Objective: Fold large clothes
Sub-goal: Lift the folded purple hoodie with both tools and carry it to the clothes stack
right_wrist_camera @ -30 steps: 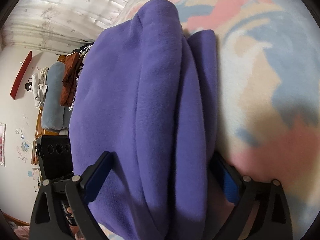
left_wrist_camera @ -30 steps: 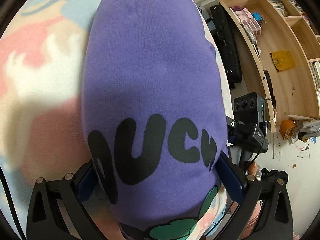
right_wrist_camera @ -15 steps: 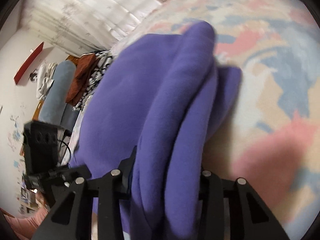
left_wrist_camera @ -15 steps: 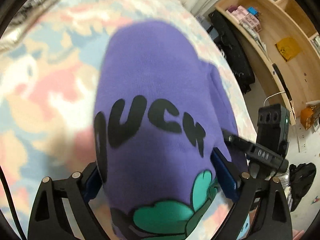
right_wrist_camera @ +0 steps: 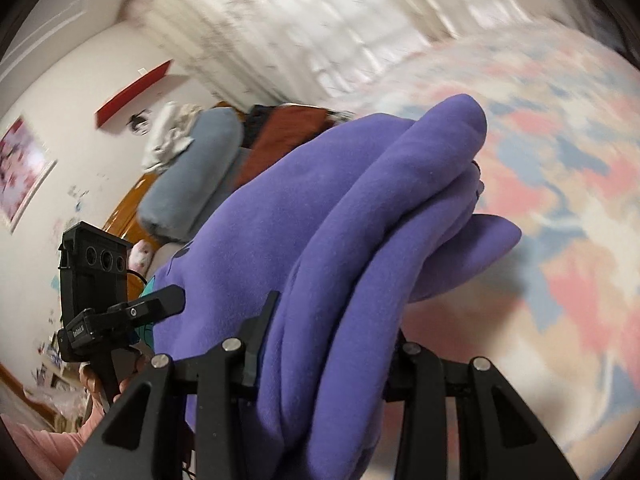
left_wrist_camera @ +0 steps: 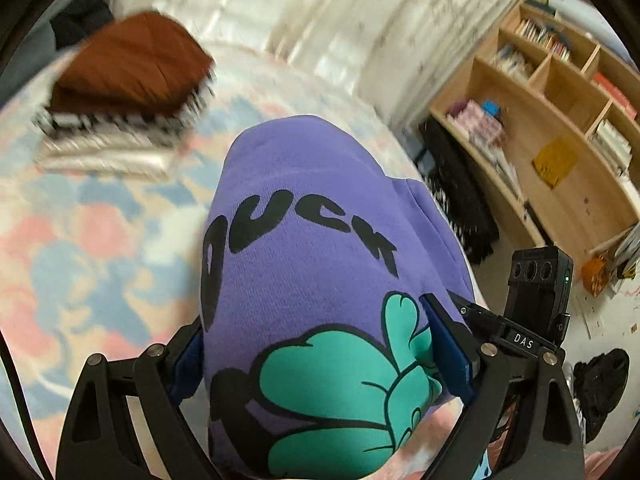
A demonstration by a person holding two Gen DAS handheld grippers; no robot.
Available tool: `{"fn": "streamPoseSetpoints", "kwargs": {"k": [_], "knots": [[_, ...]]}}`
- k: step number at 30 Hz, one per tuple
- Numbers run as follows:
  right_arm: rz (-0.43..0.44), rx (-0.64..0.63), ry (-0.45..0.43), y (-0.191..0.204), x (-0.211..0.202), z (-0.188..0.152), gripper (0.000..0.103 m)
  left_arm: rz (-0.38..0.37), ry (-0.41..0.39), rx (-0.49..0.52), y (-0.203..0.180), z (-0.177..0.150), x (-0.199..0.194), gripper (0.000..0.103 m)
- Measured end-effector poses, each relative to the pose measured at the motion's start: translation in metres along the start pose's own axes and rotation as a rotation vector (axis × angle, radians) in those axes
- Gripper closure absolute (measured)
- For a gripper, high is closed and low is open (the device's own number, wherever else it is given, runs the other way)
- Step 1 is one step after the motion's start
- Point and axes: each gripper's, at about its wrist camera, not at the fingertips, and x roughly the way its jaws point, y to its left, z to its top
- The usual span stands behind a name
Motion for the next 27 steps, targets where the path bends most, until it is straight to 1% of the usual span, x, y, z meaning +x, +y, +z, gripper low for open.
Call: {"fn": "streamPoseSetpoints", "kwargs": {"k": [3, 5, 6, 8, 11, 12, 14, 16, 18, 20, 21, 22, 23, 24, 25, 26, 27], "knots": [[0.027, -0.069, -0.030, 0.039, 0.015, 0.024, 0.065, 0.006, -0.075, 0.012, 0.017, 0.033, -0.034, 0.010], [0.050, -0.105, -0.055, 0.063, 0.028, 0.049, 0.065, 0.017, -0.136, 0.025, 0.030, 0.067, -0.054, 0.010], [0.059, -0.119, -0.063, 0.073, 0.035, 0.061, 0.065, 0.018, -0.154, 0.029, 0.037, 0.081, -0.060, 0.010], [0.078, -0.149, -0.088, 0.094, 0.055, 0.095, 0.065, 0.017, -0.210, 0.036, 0.057, 0.123, -0.072, 0.010], [0.090, -0.204, -0.130, 0.120, 0.092, 0.151, 0.065, 0.018, -0.269, 0.056, 0.092, 0.180, -0.081, 0.010], [0.088, -0.223, -0.141, 0.128, 0.105, 0.167, 0.065, 0.016, -0.286, 0.066, 0.106, 0.206, -0.080, 0.010], [0.088, -0.259, -0.168, 0.140, 0.136, 0.204, 0.065, 0.018, -0.319, 0.081, 0.138, 0.246, -0.078, 0.010], [0.088, -0.294, -0.190, 0.148, 0.172, 0.238, 0.065, 0.030, -0.332, 0.089, 0.165, 0.278, -0.070, 0.010], [0.087, -0.307, -0.205, 0.147, 0.210, 0.263, 0.065, 0.051, -0.339, 0.078, 0.199, 0.306, -0.054, 0.010], [0.068, -0.333, -0.210, 0.143, 0.246, 0.279, 0.064, 0.097, -0.308, 0.043, 0.236, 0.325, -0.031, 0.010], [0.058, -0.311, -0.184, 0.134, 0.273, 0.287, 0.064, 0.119, -0.290, 0.028, 0.251, 0.329, -0.021, 0.010], [0.060, -0.274, -0.154, 0.125, 0.291, 0.289, 0.063, 0.142, -0.261, 0.000, 0.270, 0.331, -0.006, 0.010], [0.055, -0.222, -0.119, 0.111, 0.315, 0.291, 0.062, 0.171, -0.214, -0.050, 0.294, 0.333, 0.013, 0.010], [0.036, -0.170, -0.064, 0.095, 0.343, 0.287, 0.062, 0.198, -0.170, -0.080, 0.309, 0.332, 0.027, 0.009], [0.020, -0.142, -0.027, 0.083, 0.359, 0.282, 0.061, 0.211, -0.139, -0.086, 0.322, 0.329, 0.040, 0.006], [-0.006, -0.116, 0.001, 0.069, 0.377, 0.272, 0.056, 0.206, -0.151, -0.074, 0.327, 0.325, 0.046, 0.000], [-0.023, -0.099, 0.008, 0.059, 0.387, 0.265, 0.051, 0.194, -0.182, -0.052, 0.330, 0.320, 0.048, 0.000]]}}
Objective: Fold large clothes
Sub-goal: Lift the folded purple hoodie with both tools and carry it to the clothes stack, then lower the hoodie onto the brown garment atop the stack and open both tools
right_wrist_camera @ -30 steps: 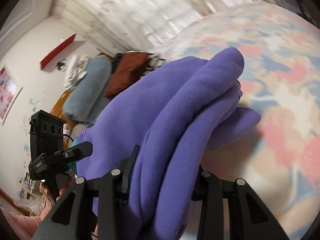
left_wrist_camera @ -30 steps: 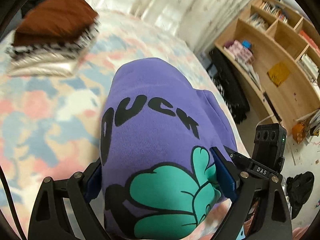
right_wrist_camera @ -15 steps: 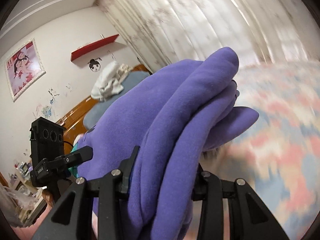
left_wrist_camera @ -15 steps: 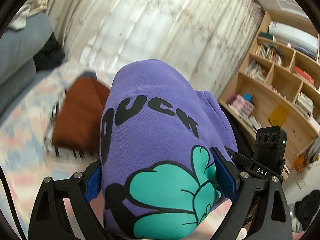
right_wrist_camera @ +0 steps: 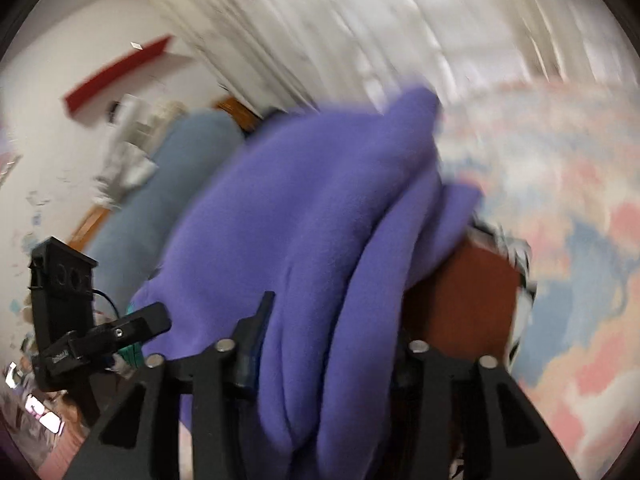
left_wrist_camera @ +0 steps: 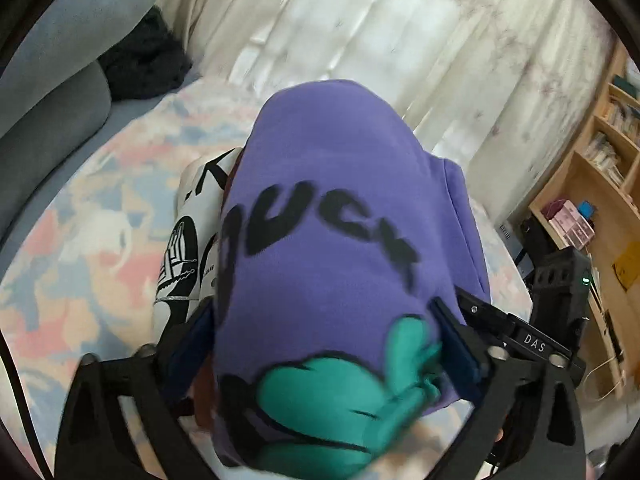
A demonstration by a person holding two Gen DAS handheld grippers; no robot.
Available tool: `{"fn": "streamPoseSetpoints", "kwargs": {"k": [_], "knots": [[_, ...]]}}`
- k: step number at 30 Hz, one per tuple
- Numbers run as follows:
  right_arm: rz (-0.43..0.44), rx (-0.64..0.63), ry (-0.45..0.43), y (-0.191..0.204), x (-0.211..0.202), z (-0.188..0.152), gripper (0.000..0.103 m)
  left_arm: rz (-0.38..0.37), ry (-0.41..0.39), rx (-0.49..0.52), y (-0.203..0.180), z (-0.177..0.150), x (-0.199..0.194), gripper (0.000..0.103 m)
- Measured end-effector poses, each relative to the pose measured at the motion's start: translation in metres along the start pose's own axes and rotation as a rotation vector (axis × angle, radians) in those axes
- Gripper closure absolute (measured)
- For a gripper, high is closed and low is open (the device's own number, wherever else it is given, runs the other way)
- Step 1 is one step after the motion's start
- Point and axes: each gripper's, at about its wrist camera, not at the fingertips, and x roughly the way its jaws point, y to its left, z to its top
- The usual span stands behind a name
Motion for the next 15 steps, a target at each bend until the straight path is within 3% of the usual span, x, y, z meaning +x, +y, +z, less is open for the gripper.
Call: {"fn": "streamPoseSetpoints", "kwargs": {"k": [2, 4, 8, 13, 15], "knots": [[0.017, 0.047, -0.026, -0.016, -0.003, -0.008, 0.024, -0.040, -0.030, 0.034, -0.001, -0.004, -0.002, 0.000], [0.012, 0.081, -0.008, -0.027, -0.009, -0.009, 0.016, -0.036, -0.015, 0.056, -0.004, -0.003, 0.000, 0.000], [-0.040, 0.025, 0.019, -0.021, -0.030, 0.003, 0.016, 0.028, -0.015, 0.074, -0.012, -0.002, -0.015, 0.000], [-0.115, -0.076, -0.101, 0.002, -0.081, 0.024, 0.016, 0.124, -0.142, 0.094, -0.028, 0.009, -0.063, 0.001], [-0.140, -0.120, -0.133, 0.020, -0.090, 0.033, 0.016, 0.140, -0.165, 0.082, -0.035, 0.015, -0.071, 0.012]]}}
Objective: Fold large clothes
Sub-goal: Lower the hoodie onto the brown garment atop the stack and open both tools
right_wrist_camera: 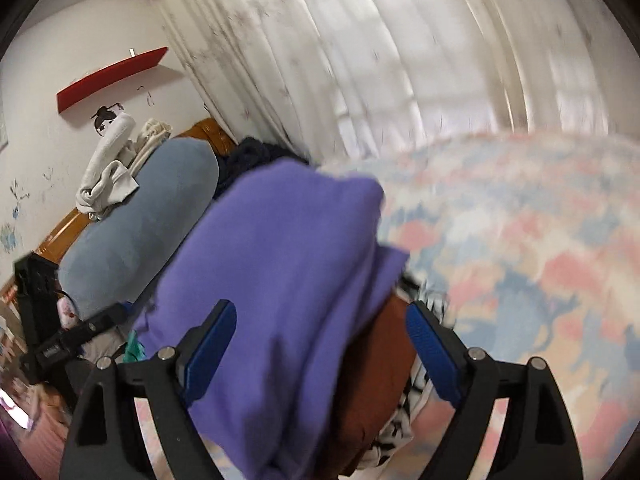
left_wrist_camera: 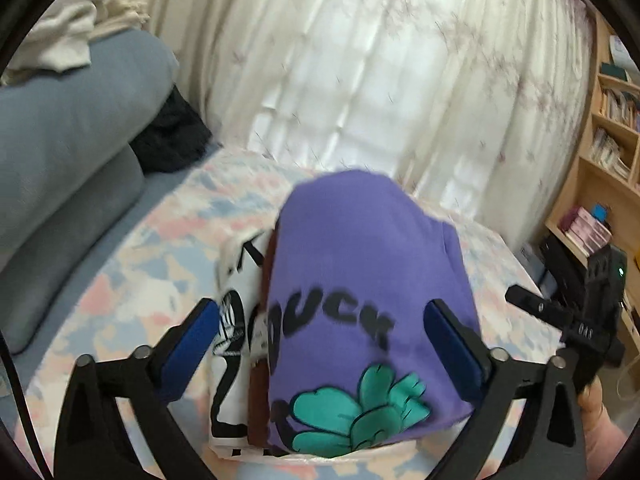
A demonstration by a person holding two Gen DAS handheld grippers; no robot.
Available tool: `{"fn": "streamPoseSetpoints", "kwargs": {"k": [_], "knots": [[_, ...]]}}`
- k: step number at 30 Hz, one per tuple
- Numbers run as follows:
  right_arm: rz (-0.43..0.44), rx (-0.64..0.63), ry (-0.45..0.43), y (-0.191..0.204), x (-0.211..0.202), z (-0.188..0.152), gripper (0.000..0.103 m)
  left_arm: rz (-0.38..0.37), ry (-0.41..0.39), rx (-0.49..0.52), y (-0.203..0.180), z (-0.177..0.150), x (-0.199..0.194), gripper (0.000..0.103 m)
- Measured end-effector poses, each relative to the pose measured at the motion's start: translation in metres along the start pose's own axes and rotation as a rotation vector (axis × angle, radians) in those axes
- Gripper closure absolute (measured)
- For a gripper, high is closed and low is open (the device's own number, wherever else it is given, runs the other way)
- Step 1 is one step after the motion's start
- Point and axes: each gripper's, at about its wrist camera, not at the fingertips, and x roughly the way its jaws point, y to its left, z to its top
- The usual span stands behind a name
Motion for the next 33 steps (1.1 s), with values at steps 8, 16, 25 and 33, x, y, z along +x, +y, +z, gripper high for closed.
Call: {"fn": "streamPoseSetpoints", "kwargs": {"k": [8, 16, 25, 33], "knots": [[-0.075, 0.003, 0.115, 0.041, 0.063, 0.006, 0.042, 0.160, 0.113, 0.064, -0.030, 0.004, 0.048, 0.063], [-0.186, 0.025, 0.132, 0.030, 0.110, 0.006, 0.044, 0.250, 0.125, 0.053, -0.027, 0.017, 0.077, 0.060], [-0.224, 0.022, 0.140, 0.028, 0.114, 0.010, 0.043, 0.266, 0.126, -0.018, -0.021, 0.017, 0.079, 0.041], [-0.196, -0.005, 0.194, 0.039, 0.040, 0.002, 0.042, 0.283, 0.124, 0.002, -0.042, 0.007, 0.018, 0.019]]}}
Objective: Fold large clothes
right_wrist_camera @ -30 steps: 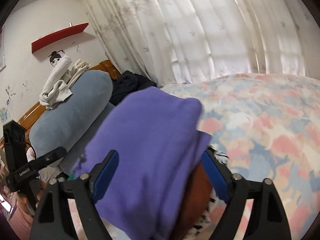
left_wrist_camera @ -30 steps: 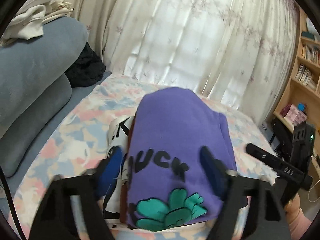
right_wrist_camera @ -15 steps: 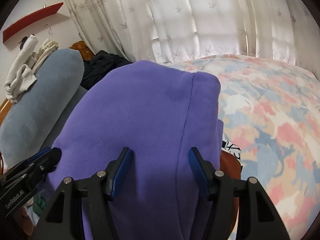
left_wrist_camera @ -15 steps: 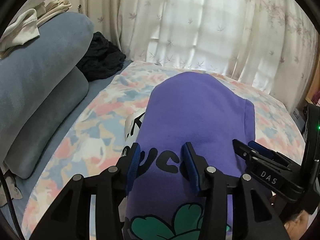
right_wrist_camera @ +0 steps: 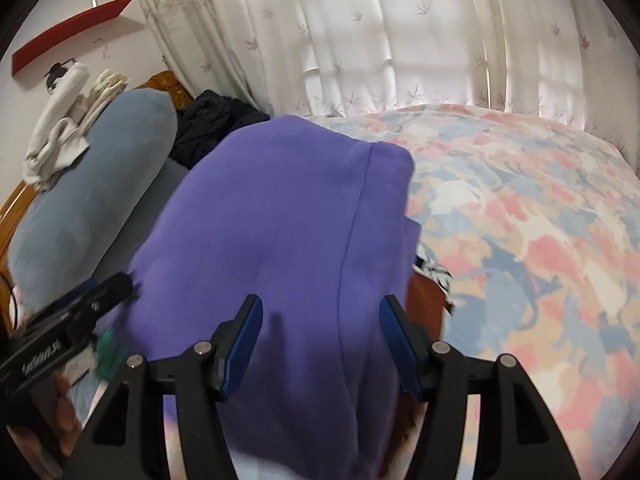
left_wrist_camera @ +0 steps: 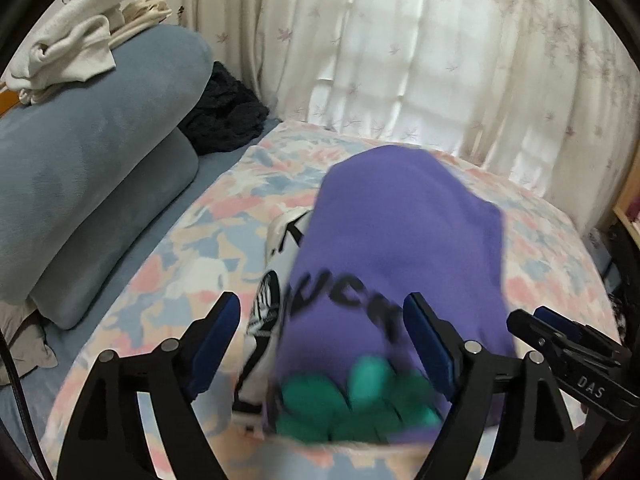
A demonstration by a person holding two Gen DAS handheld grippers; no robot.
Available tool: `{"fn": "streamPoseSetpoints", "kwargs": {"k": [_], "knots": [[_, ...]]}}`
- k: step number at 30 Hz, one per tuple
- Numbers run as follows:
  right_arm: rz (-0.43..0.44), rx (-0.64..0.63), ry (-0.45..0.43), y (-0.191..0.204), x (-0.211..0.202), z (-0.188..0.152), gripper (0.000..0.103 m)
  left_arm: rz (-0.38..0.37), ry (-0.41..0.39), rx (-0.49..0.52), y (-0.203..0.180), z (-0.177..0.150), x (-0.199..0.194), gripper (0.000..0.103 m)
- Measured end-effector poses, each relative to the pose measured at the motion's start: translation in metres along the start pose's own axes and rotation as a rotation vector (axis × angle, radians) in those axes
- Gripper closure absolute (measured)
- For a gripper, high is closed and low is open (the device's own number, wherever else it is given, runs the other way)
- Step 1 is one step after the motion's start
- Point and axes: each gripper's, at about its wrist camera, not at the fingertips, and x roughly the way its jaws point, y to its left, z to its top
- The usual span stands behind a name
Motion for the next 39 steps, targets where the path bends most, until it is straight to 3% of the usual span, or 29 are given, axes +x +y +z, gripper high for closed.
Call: {"fn": "streamPoseSetpoints", "kwargs": {"k": [2, 7, 12, 19, 23, 32, 39], "knots": [[0.001, -0.020, 0.010, 0.001, -0.029, -0.010, 0.042, 0.004, 0.002, 0.006, -0.006, -0.006, -0.027, 0.011], [-0.026, -0.047, 0.035, 0.001, -0.107, -0.038, 0.030, 0.016, -0.002, 0.034, -0.026, -0.026, -0.097, 0.007], [-0.049, -0.049, 0.045, 0.002, -0.187, -0.065, 0.029, 0.000, -0.010, 0.033, -0.047, -0.055, -0.168, 0.002], [-0.040, -0.066, 0.033, 0.005, -0.303, -0.109, 0.029, -0.062, -0.007, 0.049, -0.080, -0.107, -0.261, 0.002], [-0.051, -0.079, 0.018, -0.001, -0.348, -0.133, 0.027, -0.119, 0.000, 0.069, -0.101, -0.142, -0.310, 0.002], [-0.047, -0.084, 0.005, -0.019, -0.412, -0.184, 0.026, -0.192, -0.022, 0.178, -0.139, -0.205, -0.386, 0.001], [-0.064, -0.068, -0.022, -0.031, -0.417, -0.236, 0.026, -0.173, -0.029, 0.228, -0.158, -0.255, -0.385, 0.001]]}}
